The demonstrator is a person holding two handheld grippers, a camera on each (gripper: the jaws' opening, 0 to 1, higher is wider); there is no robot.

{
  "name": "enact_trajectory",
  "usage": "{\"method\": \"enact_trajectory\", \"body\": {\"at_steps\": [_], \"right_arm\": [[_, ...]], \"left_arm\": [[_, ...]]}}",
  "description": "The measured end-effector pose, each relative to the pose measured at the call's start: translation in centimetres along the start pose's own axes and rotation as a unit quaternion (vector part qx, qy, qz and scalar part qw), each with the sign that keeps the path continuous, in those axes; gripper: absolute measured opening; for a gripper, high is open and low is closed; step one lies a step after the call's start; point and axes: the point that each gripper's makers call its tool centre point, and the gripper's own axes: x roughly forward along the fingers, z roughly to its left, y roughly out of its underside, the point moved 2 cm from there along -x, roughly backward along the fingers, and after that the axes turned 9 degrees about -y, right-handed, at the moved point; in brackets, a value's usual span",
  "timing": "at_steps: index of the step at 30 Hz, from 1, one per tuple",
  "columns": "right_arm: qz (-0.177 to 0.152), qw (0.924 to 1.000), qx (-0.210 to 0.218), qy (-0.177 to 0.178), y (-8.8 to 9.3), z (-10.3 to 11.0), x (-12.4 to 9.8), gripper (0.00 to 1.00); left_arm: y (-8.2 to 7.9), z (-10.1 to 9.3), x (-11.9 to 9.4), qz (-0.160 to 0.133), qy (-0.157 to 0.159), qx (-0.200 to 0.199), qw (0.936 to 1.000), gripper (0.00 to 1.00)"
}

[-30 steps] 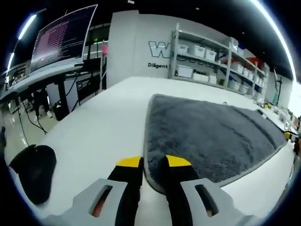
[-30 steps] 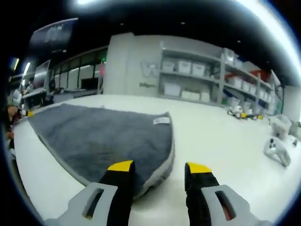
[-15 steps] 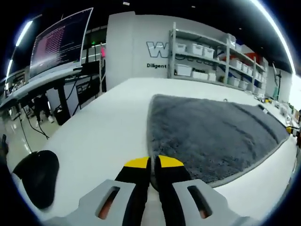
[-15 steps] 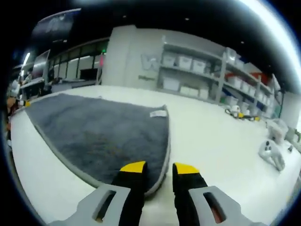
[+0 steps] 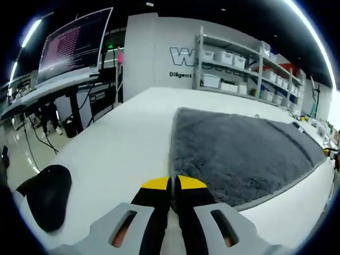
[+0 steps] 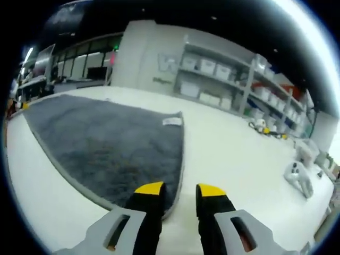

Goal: Open the folded towel by lifting each exposed corner and separating the folded layers until the towel lies flat within the target outline without major curled edges

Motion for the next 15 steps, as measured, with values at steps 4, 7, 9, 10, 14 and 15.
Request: {"method": "enact_trajectory", "body": {"at_steps": [4,7,9,10,14,15], "right_arm": [[-0.001,1.0000,-0.008,-0.003,-0.12,0.11,0.12,0.19],[0.000,1.0000,-0.002,-0.005,-0.11,-0.01,0.15,0.20],[0.001,1.0000,0.000,-0.006,-0.10,-0.10,0.15,0.21],[0.002,1.0000,0.001,-0.005,-0.10,-0.22,0.12,0.22],[0.003,0.9999,0.007,-0.007,-0.02,-0.47,0.09,0.23],[0.003,0.9999,0.008,-0.007,-0.02,-0.51,0.09,0.23]], "left_arm": [[0.14,0.24,-0.37,0.001,-0.001,-0.003,1.0000,0.02],[0.34,0.35,-0.64,0.000,-0.001,-0.007,1.0000,0.03],[0.38,0.38,-0.74,0.001,0.000,-0.009,1.0000,0.03],[0.42,0.41,-0.82,0.001,0.001,-0.010,1.0000,0.03],[0.47,0.39,-0.89,0.001,0.003,-0.012,0.9999,0.03],[0.46,0.38,-0.89,0.001,0.004,-0.011,0.9999,0.03]]}}
